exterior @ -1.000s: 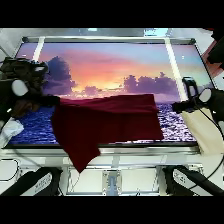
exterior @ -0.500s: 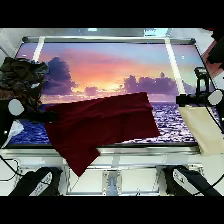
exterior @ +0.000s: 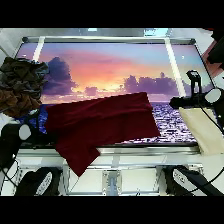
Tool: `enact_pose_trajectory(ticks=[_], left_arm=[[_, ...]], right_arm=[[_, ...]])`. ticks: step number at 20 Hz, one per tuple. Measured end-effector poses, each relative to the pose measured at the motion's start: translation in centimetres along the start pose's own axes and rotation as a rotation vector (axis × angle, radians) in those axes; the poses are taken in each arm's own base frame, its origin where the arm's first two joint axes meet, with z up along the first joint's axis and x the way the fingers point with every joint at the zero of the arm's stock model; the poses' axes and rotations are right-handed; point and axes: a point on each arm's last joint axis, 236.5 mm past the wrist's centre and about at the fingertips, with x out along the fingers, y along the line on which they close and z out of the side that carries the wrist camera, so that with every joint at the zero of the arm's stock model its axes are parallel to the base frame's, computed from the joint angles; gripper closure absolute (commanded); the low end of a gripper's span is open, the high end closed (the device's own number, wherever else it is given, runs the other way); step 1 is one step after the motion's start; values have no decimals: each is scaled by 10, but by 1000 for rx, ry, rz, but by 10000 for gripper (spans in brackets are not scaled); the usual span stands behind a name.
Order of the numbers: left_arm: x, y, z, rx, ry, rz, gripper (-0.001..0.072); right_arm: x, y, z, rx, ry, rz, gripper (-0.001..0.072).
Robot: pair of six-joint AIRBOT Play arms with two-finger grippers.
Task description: Fold the shirts.
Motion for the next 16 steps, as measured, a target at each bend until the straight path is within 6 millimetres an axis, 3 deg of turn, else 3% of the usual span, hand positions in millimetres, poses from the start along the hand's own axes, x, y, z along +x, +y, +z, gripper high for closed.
enact_pose_trajectory(ticks=[3, 9, 16], left_arm=[[0, -4, -24, -31, 51, -29, 218], [7, -43, -46, -14, 183, -184, 230], [20, -44, -80, 12, 449, -168, 230]], right_arm=[[1, 0, 2, -2, -8, 3, 329], [1, 1, 4, -3, -14, 5, 329], [1, 1, 4, -20, -14, 5, 329]])
